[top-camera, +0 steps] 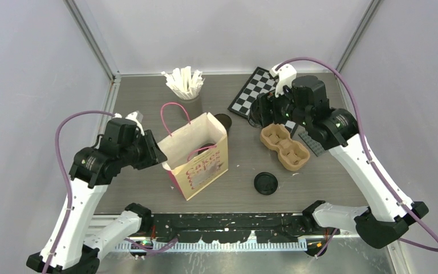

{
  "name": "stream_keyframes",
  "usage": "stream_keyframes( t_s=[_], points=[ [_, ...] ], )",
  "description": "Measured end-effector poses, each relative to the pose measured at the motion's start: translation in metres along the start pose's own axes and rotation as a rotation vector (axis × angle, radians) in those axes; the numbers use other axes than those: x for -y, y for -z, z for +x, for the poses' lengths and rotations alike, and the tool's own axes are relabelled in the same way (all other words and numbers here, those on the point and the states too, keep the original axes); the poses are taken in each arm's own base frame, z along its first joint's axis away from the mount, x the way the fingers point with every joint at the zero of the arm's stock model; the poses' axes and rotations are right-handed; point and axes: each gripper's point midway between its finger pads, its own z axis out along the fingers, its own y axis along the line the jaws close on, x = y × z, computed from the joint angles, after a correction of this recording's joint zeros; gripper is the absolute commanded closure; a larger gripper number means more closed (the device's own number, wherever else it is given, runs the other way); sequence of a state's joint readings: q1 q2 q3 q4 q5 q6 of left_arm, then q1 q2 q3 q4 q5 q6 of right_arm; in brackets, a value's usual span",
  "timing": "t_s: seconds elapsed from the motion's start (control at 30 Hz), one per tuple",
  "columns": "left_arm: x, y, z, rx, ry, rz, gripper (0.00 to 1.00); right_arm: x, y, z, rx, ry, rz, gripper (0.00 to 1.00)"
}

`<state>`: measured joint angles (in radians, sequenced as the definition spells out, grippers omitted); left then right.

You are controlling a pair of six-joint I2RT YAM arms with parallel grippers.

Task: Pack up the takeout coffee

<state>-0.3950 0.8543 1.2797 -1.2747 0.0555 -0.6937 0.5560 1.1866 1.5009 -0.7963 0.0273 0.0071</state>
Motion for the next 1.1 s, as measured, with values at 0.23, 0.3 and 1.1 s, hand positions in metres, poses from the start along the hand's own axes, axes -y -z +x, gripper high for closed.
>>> stream_keyframes(
  t_s=[0.23,0.3,1.1],
  points=[
    [0.014,-0.006,-0.010,0.023,-0.072,0.068,0.87,-0.029,0.020,-0.022,0.054,0.041,-0.081,0.25],
    [0.024,-0.005,-0.014,0.049,-0.111,0.131,0.91,-0.039,0.030,-0.031,0.076,0.060,-0.111,0.25],
    [0.111,0.001,-0.006,-0.032,-0.311,0.661,0.93,-0.134,0.063,-0.035,0.108,0.210,-0.477,0.25]
  ],
)
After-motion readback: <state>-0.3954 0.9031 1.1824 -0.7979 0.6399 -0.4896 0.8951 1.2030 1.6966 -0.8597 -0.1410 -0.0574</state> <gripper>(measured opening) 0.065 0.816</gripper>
